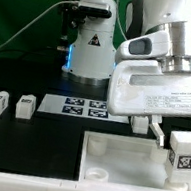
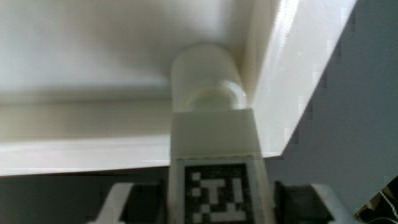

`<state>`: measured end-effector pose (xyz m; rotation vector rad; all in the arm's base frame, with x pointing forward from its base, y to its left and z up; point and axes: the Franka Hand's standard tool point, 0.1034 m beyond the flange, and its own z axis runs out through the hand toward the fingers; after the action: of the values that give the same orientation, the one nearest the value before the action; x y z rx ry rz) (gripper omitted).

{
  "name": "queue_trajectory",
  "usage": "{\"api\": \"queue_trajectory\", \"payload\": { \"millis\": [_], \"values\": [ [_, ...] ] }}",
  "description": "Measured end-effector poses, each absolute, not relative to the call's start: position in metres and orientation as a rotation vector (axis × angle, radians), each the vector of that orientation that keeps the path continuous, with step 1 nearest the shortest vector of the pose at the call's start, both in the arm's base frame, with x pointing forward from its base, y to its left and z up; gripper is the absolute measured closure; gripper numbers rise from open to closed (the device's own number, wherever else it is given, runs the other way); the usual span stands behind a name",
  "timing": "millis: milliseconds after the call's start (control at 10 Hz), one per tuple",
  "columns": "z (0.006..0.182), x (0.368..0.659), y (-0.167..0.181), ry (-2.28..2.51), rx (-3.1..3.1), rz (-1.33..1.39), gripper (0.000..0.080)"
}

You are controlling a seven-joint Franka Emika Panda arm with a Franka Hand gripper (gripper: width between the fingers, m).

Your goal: Assemble one leg

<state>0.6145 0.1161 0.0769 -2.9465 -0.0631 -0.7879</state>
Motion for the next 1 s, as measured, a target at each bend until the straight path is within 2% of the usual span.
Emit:
{"api": "queue_trajectory", "payload": {
  "millis": [400,500,600,700,1000],
  "values": [
    [0.0772,0.6162,0.1163,-0.058,-2.949,-0.833,0.0509],
    [0.0771,0.6161,0.1164,-0.06,-2.95,-0.832,0.0418],
    [0.0771,0.6161,0.1164,-0.064,-2.95,-0.833,0.028],
    [0.0771,0.6161,0.1164,-0.068,-2.951,-0.833,0.0191],
    [0.077,0.6161,0.1164,-0.074,-2.952,-0.833,0.0152]
  ]
}}
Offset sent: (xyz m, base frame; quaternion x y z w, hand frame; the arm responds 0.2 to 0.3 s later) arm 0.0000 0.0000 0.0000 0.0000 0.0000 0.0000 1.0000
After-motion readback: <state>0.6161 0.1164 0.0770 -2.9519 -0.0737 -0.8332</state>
